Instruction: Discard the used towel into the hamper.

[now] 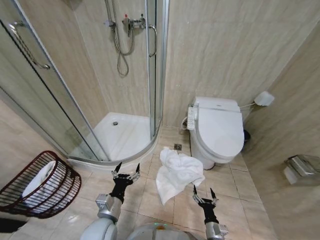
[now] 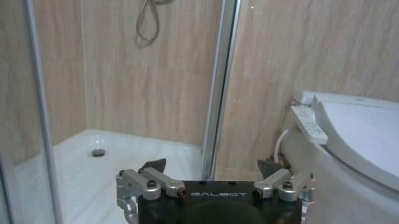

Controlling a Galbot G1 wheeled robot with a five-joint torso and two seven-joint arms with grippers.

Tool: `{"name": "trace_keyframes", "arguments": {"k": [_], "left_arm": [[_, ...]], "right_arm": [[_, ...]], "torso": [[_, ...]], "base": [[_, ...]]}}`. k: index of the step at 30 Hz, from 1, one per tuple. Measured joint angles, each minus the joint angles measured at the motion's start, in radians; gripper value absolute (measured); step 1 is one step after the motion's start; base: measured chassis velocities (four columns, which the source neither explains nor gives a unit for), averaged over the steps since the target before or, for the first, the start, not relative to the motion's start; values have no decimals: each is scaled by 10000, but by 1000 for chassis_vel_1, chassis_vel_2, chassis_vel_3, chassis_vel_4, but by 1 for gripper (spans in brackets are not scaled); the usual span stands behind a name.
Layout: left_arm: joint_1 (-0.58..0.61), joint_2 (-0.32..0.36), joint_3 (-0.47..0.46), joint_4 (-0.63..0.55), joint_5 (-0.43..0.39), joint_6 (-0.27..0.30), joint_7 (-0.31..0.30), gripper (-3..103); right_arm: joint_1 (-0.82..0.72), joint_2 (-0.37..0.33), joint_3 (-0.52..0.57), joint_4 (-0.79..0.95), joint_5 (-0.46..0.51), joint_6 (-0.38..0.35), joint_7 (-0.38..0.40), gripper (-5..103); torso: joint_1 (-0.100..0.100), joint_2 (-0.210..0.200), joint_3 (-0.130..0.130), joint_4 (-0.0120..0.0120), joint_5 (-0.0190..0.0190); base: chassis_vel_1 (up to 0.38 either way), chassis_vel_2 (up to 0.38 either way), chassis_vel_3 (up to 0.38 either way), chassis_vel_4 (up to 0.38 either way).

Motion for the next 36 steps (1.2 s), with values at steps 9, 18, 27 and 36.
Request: {"name": "trace_keyframes", "arguments": {"k": [9,18,27,36], "left_arm": [[0,0,0,0,0,-1,0,99],[0,0,0,0,0,0,0,99],[0,0,0,0,0,0,0,99],[0,0,0,0,0,0,0,99]], "right_arm": [[-108,19,6,5,-50,244,-124,100],[-215,36,109,-20,-197,362,-111,100],[-313,69,195,-126,-293,588,-105,100],[-381,128,244,-229,-370,769,-102,100]], "torso": [[-145,-395,-250,0,0],[-285,-771,-486,0,0],[-411,-1094,-682,0,0],[-485,-1266,-783,0,0]], "base": [[0,0,0,0],[0,0,0,0],[0,0,0,0],[0,0,0,0]]}}
